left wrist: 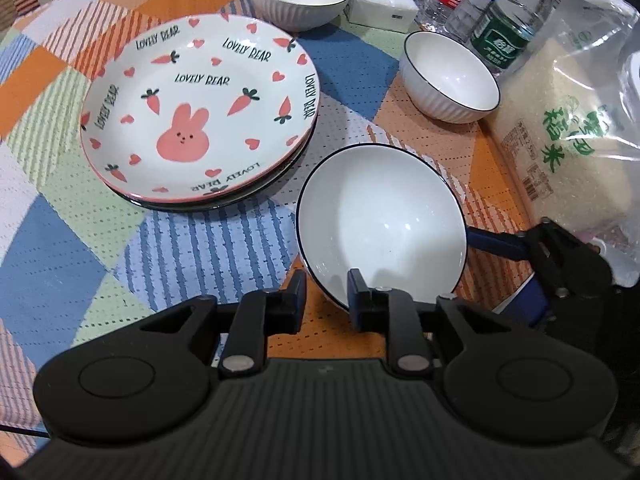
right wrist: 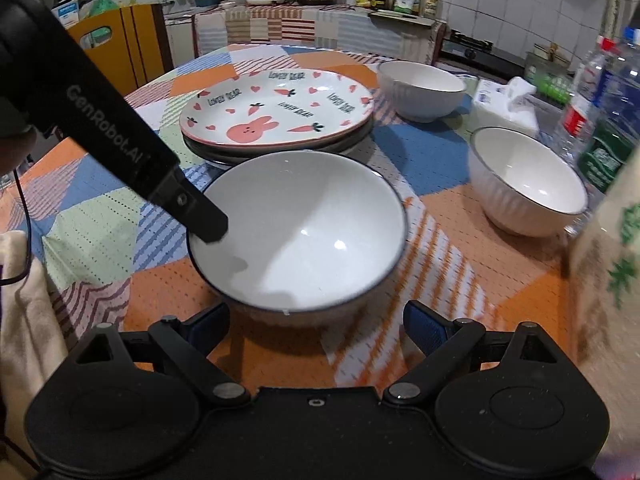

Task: Organize plates and bowls
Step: 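Lift the bowl with both tools and lower it into the bowl by the bottles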

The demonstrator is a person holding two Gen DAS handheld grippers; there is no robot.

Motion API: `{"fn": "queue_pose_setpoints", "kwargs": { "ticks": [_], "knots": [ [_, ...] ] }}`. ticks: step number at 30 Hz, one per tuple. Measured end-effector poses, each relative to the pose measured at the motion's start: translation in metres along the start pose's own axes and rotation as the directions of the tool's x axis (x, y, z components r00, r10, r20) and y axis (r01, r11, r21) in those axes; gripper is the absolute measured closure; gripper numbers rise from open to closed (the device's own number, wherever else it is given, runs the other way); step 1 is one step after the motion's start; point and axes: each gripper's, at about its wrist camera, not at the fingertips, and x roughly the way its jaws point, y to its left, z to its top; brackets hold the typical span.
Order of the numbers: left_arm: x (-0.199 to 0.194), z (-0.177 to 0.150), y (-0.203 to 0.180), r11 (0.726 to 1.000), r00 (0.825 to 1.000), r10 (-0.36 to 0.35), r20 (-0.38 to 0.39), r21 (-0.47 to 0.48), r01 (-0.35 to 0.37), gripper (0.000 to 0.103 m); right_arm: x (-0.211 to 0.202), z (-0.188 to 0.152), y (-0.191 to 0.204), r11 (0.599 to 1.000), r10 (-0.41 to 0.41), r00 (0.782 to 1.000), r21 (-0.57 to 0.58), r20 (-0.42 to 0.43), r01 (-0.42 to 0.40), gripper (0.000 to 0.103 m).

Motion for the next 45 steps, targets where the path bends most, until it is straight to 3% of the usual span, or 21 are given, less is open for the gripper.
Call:
{"fn": "queue_pose_setpoints", "kwargs": {
  "ticks": [10,14,17,22,25,28,34,38,45],
  "knots": [
    [-0.027,0.008,-0.009,0.999,0.998,0.026,0.054,0.030,-0.028,0.069,-0.051,0.002,-0.029,0.991,-0.076,0.992,0.119,0.103,0.064,0.007],
    [-0.039,0.021,-0.013,0.999,0.996,0.035,0.088,0.027,-0.037,0.065,-0.062,0.010,-0.047,0.960,-0.185,0.965,0.243,0.183,0.138,0.007],
    [-0.046,0.034,-0.016,0.999,0.992,0.034,0.119,0.019,-0.037,0.063,-0.062,0.020,-0.060,0.940,-0.204,0.959,0.313,0.197,0.136,0.010],
    [-0.049,0.057,-0.020,1.000,0.985,0.010,0.172,-0.008,-0.008,0.062,-0.051,0.035,-0.062,0.929,-0.276,0.943,0.302,0.184,0.213,0.014],
    [-0.039,0.072,-0.022,1.000,0.983,-0.010,0.184,-0.024,0.014,0.062,-0.037,0.040,-0.058,0.921,-0.296,0.942,0.307,0.156,0.239,0.014],
    [-0.025,0.089,-0.025,0.999,0.982,-0.029,0.187,-0.035,0.037,0.062,-0.025,0.041,-0.061,0.914,-0.239,0.960,0.369,0.148,0.171,0.018],
    [0.011,0.127,-0.036,0.996,0.982,-0.083,0.171,-0.016,0.087,0.062,0.008,0.047,-0.081,0.825,-0.188,0.974,0.558,0.126,0.088,0.019],
    [0.038,0.150,-0.044,0.992,0.985,-0.117,0.130,-0.021,0.120,0.062,0.033,0.050,-0.088,0.791,-0.198,0.975,0.603,0.104,0.097,0.019],
    [0.080,0.167,-0.048,0.993,0.990,-0.101,0.093,-0.046,0.106,0.062,0.059,0.046,-0.096,0.778,-0.231,0.969,0.614,0.087,0.130,0.019]
  ]
}}
